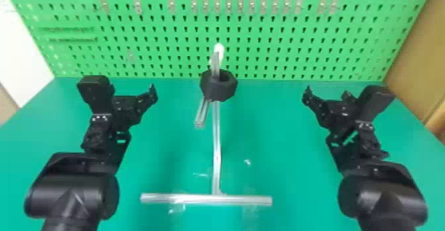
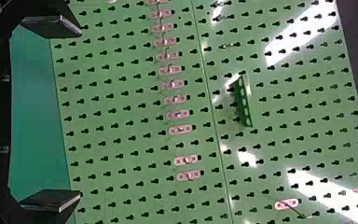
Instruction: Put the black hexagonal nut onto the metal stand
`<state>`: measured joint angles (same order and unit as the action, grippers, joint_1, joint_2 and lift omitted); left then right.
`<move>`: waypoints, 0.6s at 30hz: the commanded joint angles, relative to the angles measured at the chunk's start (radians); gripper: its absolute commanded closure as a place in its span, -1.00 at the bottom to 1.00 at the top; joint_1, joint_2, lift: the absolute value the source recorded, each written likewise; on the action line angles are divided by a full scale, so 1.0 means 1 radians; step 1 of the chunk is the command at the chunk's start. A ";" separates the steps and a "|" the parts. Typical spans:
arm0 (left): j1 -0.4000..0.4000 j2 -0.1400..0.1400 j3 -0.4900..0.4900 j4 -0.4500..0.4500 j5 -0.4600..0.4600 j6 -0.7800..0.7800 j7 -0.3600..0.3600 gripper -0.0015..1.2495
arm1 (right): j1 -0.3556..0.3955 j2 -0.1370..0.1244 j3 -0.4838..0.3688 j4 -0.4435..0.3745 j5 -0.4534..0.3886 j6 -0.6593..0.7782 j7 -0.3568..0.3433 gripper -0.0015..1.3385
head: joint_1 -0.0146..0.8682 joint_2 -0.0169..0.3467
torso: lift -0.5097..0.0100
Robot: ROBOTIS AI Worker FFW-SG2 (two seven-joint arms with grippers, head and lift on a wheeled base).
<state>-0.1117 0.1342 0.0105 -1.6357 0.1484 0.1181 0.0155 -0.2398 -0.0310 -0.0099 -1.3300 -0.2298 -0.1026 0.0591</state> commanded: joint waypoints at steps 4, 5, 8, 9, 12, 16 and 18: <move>-0.008 -0.005 -0.004 0.005 0.003 -0.006 0.001 -0.81 | 0.005 -0.003 0.018 0.014 -0.014 -0.019 0.001 -0.87 | 0.60 -0.46 | 0.96; -0.008 -0.007 -0.004 0.005 0.003 -0.005 0.001 -0.81 | 0.007 -0.003 0.021 0.014 -0.014 -0.019 0.001 -0.86 | 0.60 -0.46 | 0.96; -0.008 -0.007 -0.004 0.007 0.000 -0.005 0.001 -0.81 | 0.011 -0.006 0.027 0.017 -0.016 -0.019 0.001 -0.86 | 0.60 -0.46 | 0.96; -0.008 -0.008 -0.004 0.005 0.002 -0.005 0.001 -0.81 | 0.013 -0.007 0.030 0.017 -0.016 -0.017 0.001 -0.86 | 0.60 -0.46 | 0.96; -0.008 -0.008 -0.004 0.007 -0.001 -0.005 0.001 -0.81 | 0.016 -0.014 0.034 0.018 -0.020 -0.005 0.001 -0.86 | 0.60 -0.46 | 0.96; -0.008 -0.010 -0.006 0.010 -0.003 -0.006 0.001 -0.81 | 0.016 -0.015 0.034 0.020 -0.025 -0.002 0.001 -0.86 | 0.60 -0.46 | 0.96; -0.008 -0.010 -0.006 0.010 -0.003 -0.005 0.001 -0.81 | 0.014 -0.017 0.033 0.020 -0.029 -0.002 0.001 -0.86 | 0.60 -0.46 | 0.96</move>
<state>-0.1198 0.1252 0.0059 -1.6269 0.1467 0.1130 0.0168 -0.2243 -0.0450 0.0242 -1.3104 -0.2530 -0.1057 0.0598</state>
